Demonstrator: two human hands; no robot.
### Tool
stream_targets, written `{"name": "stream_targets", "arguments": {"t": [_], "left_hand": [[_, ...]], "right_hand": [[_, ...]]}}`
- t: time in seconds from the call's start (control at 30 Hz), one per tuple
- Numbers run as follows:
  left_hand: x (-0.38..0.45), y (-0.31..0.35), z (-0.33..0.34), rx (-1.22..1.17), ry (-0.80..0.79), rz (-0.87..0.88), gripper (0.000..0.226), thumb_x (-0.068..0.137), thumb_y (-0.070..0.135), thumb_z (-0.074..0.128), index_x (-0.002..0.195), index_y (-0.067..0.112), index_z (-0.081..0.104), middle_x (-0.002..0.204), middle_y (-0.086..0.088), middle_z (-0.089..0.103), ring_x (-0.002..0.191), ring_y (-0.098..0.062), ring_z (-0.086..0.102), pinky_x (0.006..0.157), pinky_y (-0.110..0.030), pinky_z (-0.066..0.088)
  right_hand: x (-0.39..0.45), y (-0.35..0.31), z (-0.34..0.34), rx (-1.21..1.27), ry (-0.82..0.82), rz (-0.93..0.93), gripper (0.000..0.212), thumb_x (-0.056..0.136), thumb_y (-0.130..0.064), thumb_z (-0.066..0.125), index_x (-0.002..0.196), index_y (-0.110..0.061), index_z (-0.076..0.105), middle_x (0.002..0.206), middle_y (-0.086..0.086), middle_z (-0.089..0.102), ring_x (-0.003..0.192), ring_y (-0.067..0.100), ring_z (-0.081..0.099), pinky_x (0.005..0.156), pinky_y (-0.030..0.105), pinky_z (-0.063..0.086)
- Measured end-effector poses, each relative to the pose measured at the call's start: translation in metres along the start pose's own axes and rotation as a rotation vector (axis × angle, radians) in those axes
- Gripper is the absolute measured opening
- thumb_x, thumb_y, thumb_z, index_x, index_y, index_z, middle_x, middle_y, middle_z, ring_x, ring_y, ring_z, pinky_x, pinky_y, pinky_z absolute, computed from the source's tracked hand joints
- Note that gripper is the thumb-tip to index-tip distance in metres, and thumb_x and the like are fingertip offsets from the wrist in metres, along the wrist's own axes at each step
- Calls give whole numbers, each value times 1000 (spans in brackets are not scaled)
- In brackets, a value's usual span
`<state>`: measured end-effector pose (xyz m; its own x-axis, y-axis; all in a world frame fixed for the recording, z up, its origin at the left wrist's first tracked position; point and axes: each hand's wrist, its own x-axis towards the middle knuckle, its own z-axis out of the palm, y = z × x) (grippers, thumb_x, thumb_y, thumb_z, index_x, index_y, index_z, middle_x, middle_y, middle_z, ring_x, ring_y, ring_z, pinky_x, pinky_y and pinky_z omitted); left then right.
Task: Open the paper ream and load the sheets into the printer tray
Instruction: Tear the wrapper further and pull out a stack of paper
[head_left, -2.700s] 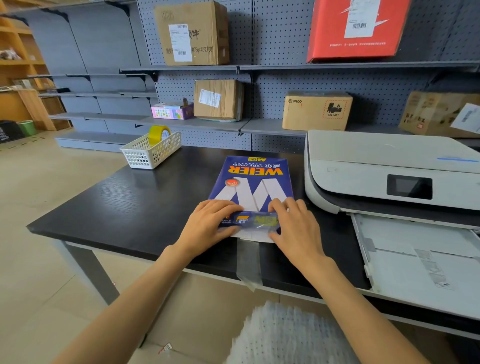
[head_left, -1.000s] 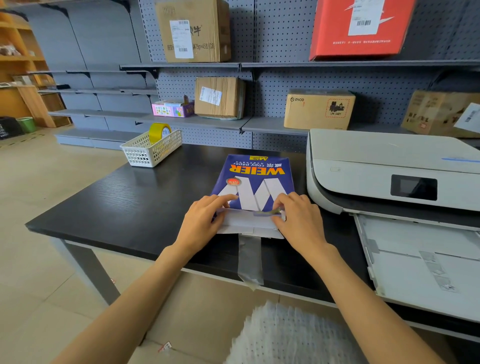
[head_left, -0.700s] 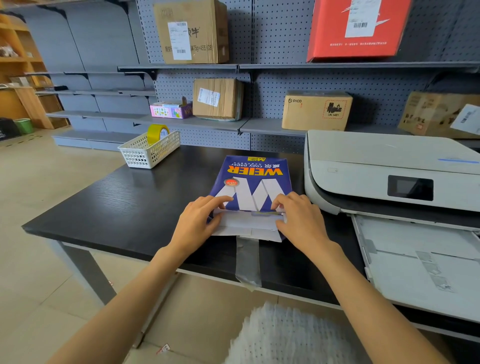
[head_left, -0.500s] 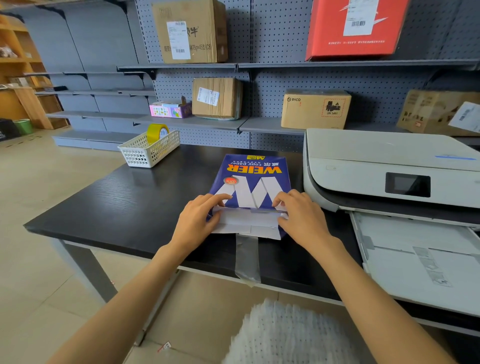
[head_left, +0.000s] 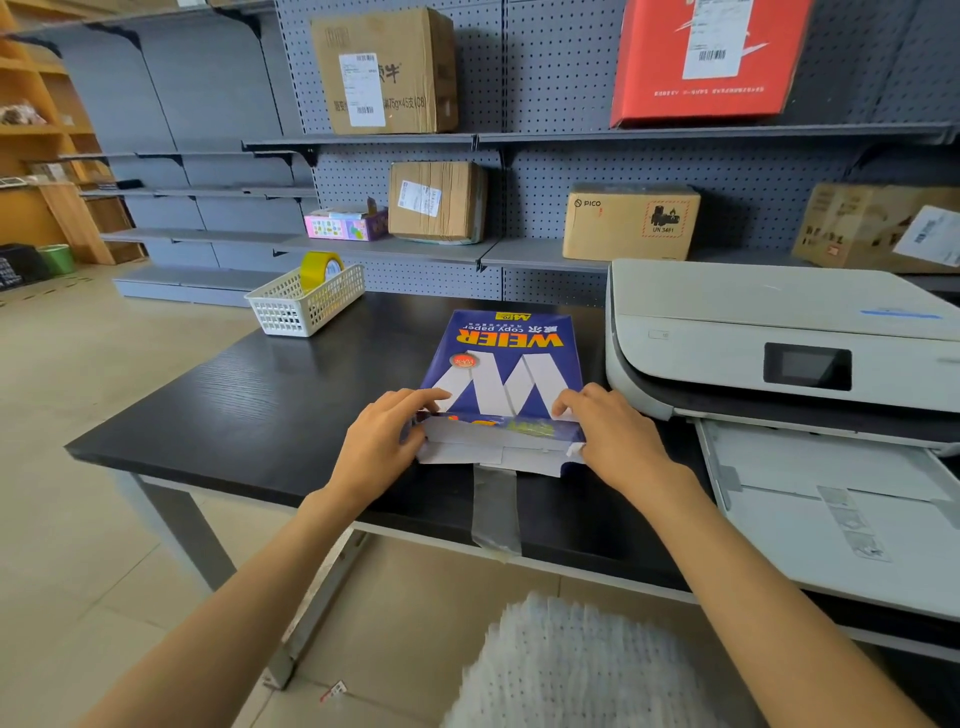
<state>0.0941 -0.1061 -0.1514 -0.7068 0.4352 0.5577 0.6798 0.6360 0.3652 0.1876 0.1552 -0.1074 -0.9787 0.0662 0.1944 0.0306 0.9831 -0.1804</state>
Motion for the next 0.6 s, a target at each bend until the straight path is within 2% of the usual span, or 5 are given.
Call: {"name": "stream_targets", "arguments": {"t": [0.1, 0.27, 0.37, 0.5, 0.6], "left_hand": [[-4, -7, -6, 15, -20, -4, 50, 86, 3, 60, 127, 32, 56, 116, 13, 63, 109, -9, 55, 90, -32, 51], [-4, -12, -14, 86, -30, 54, 44, 88, 11, 64, 127, 30, 57, 119, 9, 64, 109, -12, 56, 85, -33, 53], [-4, -11, -16, 136, -32, 76, 41, 89, 12, 64, 127, 27, 58, 120, 6, 65, 109, -15, 58, 84, -33, 52], [-7, -13, -12, 140, -15, 76, 36, 89, 13, 64, 123, 25, 59, 121, 4, 65, 109, -16, 59, 82, -32, 54], [-6, -11, -8, 163, -10, 93, 33, 88, 14, 67, 120, 22, 60, 120, 1, 66, 108, -20, 61, 80, -32, 54]], "right_hand": [[-1, 2, 0, -1, -16, -14, 46, 90, -16, 68, 130, -22, 48, 136, 6, 47, 122, 22, 48, 80, 28, 46], [-3, 4, 3, -29, -59, -57, 54, 89, -12, 68, 135, -22, 43, 140, 7, 42, 123, 25, 48, 91, 35, 54], [-4, 3, 3, -48, -81, -75, 57, 89, -11, 68, 137, -24, 40, 143, 6, 39, 122, 27, 47, 89, 36, 54], [-8, -2, 3, -69, -23, -76, 60, 88, -10, 67, 138, -24, 38, 144, 5, 39, 122, 25, 45, 78, 32, 49], [-10, -2, 0, -103, 36, -93, 59, 88, -16, 69, 138, -22, 38, 144, 5, 41, 128, 23, 43, 86, 33, 52]]}}
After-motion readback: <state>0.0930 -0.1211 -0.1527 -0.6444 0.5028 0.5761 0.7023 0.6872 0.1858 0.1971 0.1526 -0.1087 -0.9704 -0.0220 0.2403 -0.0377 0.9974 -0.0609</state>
